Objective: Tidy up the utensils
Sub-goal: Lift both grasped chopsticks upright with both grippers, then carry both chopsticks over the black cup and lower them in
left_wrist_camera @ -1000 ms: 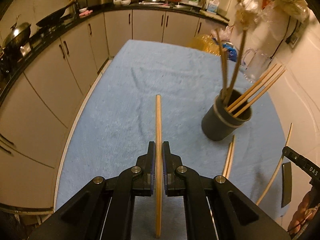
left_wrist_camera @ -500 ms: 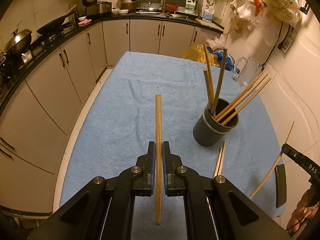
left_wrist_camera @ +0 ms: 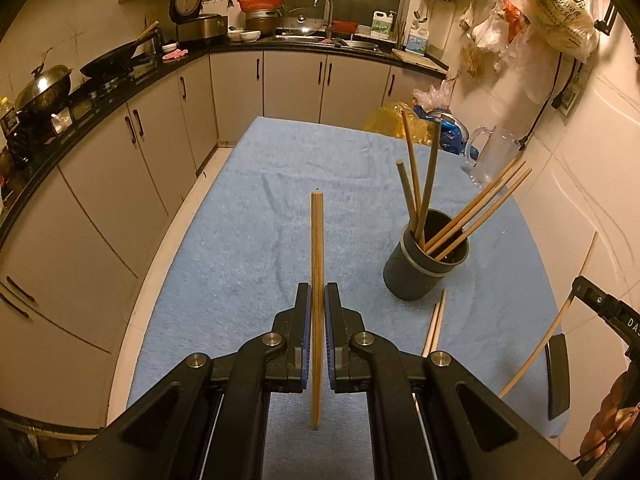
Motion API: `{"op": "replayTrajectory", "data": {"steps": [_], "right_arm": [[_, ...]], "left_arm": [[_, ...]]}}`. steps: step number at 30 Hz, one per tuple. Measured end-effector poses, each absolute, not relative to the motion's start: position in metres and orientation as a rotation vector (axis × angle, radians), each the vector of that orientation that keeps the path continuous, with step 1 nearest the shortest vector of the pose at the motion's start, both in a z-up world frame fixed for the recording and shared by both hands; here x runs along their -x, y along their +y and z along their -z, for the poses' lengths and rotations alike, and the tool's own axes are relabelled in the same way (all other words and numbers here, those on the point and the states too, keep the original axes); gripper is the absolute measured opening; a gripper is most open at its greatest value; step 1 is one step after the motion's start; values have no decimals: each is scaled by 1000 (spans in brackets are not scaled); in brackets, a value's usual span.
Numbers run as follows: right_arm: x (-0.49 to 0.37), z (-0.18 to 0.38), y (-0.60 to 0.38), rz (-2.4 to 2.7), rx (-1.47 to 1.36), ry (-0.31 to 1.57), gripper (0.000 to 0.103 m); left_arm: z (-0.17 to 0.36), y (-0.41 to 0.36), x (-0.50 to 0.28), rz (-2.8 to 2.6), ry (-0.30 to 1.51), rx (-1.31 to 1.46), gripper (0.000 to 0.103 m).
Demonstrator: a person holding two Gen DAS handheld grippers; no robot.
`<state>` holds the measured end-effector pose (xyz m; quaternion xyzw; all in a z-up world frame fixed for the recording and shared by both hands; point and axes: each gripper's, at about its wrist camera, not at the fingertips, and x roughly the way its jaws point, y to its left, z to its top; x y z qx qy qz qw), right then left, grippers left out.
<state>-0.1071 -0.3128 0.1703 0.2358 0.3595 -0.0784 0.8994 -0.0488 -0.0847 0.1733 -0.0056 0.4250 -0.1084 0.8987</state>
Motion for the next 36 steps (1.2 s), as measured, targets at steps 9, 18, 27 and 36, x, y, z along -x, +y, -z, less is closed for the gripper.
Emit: {"op": "replayTrajectory", "data": {"steps": [9,18,27,36], "right_arm": [[108,-185,-311,149,-480,715,6],[107,-196,-307,140,-469,690,6],[99,-207,-303,128,-459,669,6],[88,-221,-302,126,-454,638,6]], "left_arm": [[-182,-90,55,234,858,2,6],[-191,-92,58,252,838,0,6],[-200,-93,57,263,820,-2,6],[-217,-95,52,293,799,9,6]]}}
